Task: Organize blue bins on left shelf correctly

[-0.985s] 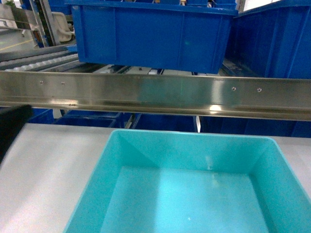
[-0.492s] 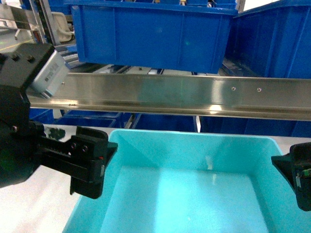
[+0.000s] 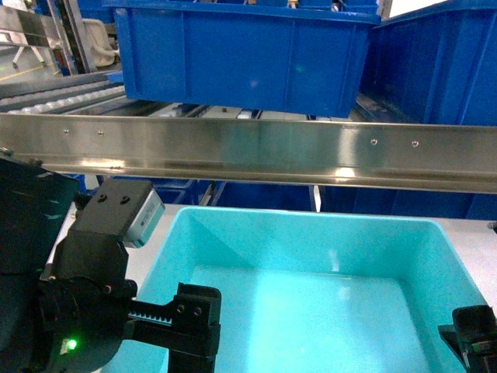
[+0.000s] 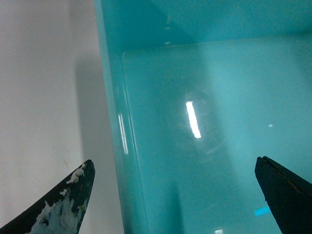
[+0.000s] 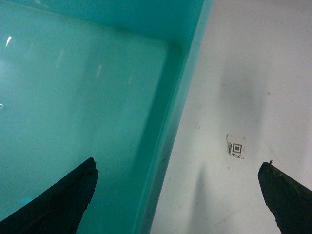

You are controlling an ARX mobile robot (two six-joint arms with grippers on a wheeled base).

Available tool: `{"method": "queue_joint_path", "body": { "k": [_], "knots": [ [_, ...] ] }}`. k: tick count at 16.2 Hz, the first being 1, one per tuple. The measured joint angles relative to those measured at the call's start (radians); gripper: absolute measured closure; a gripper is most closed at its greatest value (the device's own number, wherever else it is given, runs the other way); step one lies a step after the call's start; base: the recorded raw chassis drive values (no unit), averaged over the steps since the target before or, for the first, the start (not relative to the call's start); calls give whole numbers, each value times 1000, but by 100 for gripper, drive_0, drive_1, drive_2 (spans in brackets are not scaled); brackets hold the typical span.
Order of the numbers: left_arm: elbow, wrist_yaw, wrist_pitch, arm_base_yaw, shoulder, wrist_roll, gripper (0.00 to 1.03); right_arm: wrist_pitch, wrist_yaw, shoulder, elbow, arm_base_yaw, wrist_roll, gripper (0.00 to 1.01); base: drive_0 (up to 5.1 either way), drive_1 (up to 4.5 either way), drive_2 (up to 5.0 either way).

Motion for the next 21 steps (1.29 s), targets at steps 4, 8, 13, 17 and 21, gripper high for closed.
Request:
{"method": "queue_joint_path", "body": {
  "k": [4, 8, 13, 17, 21],
  "knots": [
    [-2, -47, -3, -26, 41, -26, 5, 62, -6, 59, -53, -13, -26, 3, 0, 0, 0],
    [-28, -89, -2, -31, 70, -59, 5, 113, -8, 76, -74, -19, -37, 3, 0, 0, 0],
    [-29, -105, -22, -36, 74, -85, 41, 143, -5, 82, -87, -17, -40, 52, 0, 0, 0],
    [-28, -108, -32, -42, 74, -98, 79, 162, -13, 81, -92, -6, 0, 89, 0, 0, 0],
    [-49, -118, -23, -45, 39, -98, 101, 200, -12, 45, -122, 11, 75, 93, 0, 0, 0]
  ]
}}
